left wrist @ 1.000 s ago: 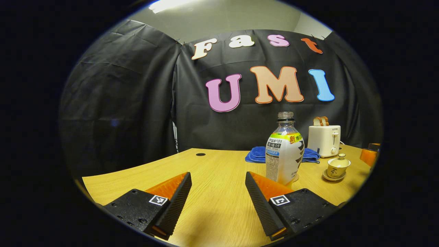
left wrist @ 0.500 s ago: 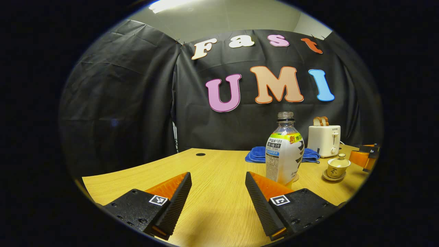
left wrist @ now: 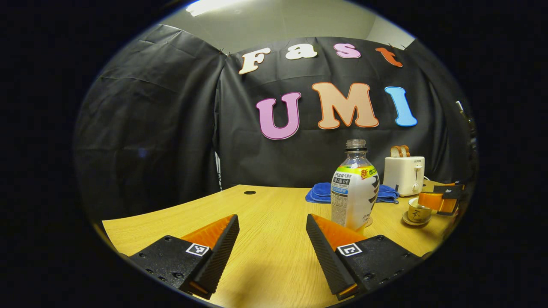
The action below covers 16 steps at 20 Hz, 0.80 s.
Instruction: Open the teacup lid with one hand, grasp the water bottle and pour water into the teacup with the other hand; after pouring, place the water bottle on the coaster and then close the teacup lid.
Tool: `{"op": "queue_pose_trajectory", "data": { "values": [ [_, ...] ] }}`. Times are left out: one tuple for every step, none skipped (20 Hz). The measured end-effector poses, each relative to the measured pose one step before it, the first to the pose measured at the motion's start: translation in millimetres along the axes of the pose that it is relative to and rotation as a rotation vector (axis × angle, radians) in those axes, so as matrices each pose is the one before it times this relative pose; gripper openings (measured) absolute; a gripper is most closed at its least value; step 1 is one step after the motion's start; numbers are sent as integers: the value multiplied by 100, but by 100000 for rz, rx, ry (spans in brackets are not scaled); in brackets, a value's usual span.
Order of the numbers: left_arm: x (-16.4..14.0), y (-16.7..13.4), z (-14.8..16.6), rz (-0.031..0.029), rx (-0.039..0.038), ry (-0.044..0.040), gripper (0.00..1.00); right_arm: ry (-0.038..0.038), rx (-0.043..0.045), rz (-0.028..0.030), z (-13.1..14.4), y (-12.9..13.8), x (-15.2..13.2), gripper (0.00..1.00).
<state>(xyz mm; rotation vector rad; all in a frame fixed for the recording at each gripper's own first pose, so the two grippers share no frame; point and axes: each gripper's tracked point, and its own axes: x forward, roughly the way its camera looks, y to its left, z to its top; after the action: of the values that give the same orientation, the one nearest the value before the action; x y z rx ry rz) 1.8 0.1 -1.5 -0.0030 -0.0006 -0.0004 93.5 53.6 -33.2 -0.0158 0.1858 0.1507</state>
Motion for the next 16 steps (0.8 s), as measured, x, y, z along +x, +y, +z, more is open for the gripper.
{"op": "queue_pose_trajectory", "data": {
  "values": [
    [-50, -31, 55, -58, -7, -5, 92, 667, 143, -345, -45, -23, 399, 98],
    [-5, 27, 3, -45, 3, 19, 92, 437, 165, -690, 67, -141, 354, 96],
    [27, -15, 48, -36, -6, 9, 92, 410, -24, -479, -110, -6, 267, 88],
    [-34, 25, -74, -32, -10, 21, 92, 168, -130, -515, 25, -15, 247, 85],
    [52, 16, 78, -8, 1, 14, 92, 80, -198, -697, 70, -101, 340, 80],
    [-26, -3, -52, -3, -6, 5, 92, -86, -124, -99, 47, -30, 188, 75],
    [-45, -45, 32, 3, 14, 12, 92, -369, -153, 80, 127, 128, 16, 69],
    [4, 29, -93, -5, -3, -6, 92, -541, 9, -26, 132, -68, 139, 63],
    [99, 28, 59, -10, -3, 27, 92, -569, -9, 382, 83, 117, 165, 57],
    [-55, -29, 28, 14, -5, -3, 92, -239, -81, 507, 47, 73, 141, 51],
    [-9, 6, 29, 5, 7, 4, 92, 81, -454, 160, -205, 200, -30, 45],
    [-32, 0, -62, -7, 6, 15, 92, -226, -632, -174, 43, 2, -11, 39],
    [6, 13, -6, 4, -12, -14, 92, -84, -389, -173, 90, -76, -76, 38],
    [21, -8, 29, 18, 3, 13, 92, 279, -6, -155, 28, -129, 96, 37],
    [16, 2, 26, -5, -13, -13, 92, -115, 94, 445, -105, 174, -150, 33],
    [-17, 3, -52, 0, 13, 27, 92, -411, -5, 861, 91, 147, -106, 33]
  ]
}}
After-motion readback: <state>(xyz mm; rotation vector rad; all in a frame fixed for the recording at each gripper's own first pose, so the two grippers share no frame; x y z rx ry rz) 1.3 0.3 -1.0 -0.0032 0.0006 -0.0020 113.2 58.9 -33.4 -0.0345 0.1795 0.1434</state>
